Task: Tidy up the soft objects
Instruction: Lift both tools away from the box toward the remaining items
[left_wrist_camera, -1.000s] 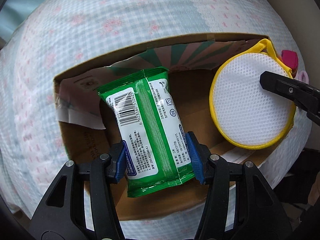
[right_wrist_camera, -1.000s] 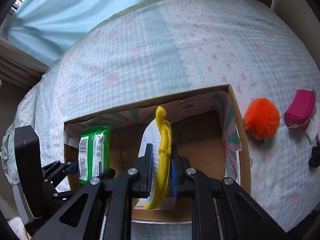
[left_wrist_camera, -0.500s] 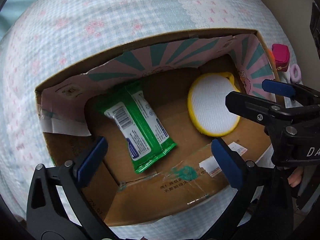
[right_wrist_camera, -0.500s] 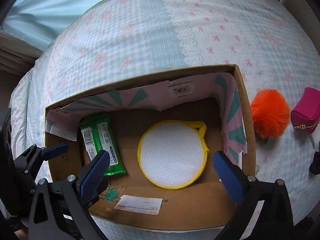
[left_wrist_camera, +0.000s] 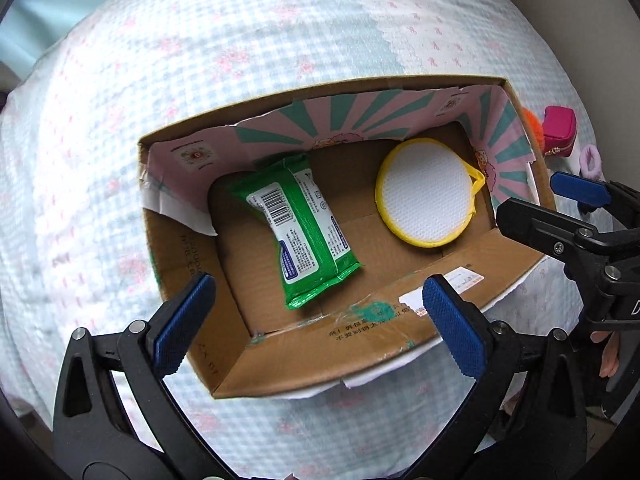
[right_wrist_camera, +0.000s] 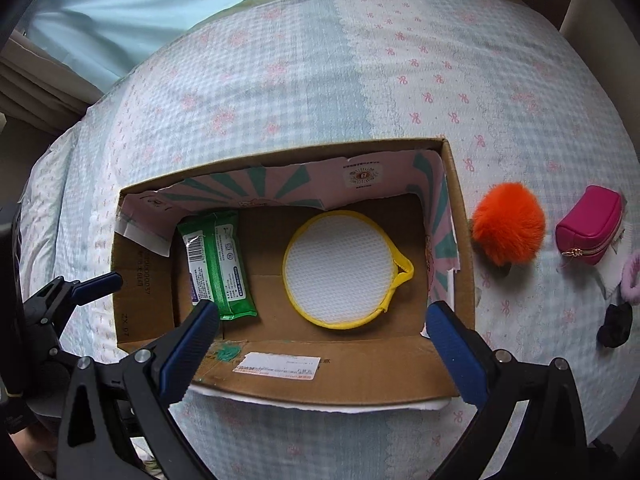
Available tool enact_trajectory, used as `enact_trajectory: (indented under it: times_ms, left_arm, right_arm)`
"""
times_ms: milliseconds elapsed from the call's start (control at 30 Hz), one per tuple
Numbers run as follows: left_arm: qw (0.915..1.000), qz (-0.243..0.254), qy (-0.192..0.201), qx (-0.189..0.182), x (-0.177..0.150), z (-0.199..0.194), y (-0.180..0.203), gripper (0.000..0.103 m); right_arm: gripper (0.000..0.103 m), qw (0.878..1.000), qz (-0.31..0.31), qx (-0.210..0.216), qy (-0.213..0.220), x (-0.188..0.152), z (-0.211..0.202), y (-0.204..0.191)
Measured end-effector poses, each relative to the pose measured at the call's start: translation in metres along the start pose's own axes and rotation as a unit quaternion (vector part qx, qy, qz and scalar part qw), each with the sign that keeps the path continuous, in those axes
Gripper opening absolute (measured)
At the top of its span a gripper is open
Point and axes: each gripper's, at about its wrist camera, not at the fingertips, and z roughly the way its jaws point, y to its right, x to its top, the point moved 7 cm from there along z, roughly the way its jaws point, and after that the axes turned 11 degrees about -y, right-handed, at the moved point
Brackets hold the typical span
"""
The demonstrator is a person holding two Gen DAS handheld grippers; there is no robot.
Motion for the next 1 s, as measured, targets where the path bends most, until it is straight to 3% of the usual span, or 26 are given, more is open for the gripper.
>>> enact_trajectory:
  times_ms: [400,600,800,1000]
  left_arm:
    - [0.9943,-0.037,0.084,0.053,-0.05,-0.113,0.001,0.103]
    - [0.9853,-0.067,0.142,0.069,-0.082,-0.184,0.0,0.103]
    - [0.9779,-0.039,0.201,0.041,-0.079,-0.224,0.023,0.103]
    - [0.9679,-0.022,0.25,-0.013,-0.059,-0.253,0.055,0.103]
  right_arm:
    - [0.103,0.995,-0.028,-0.041,0.088,-0.048,-0.133,-0.018]
    - [0.103,0.984,-0.022,-0.098,0.145,-0.085,-0.201,-0.017]
    - [0.103,0.973,0.025,-0.126,0.191,-0.11,-0.245,0.009]
    - [0.103,0.96,0.082,-0.152,0.219,-0.123,-0.276,0.05]
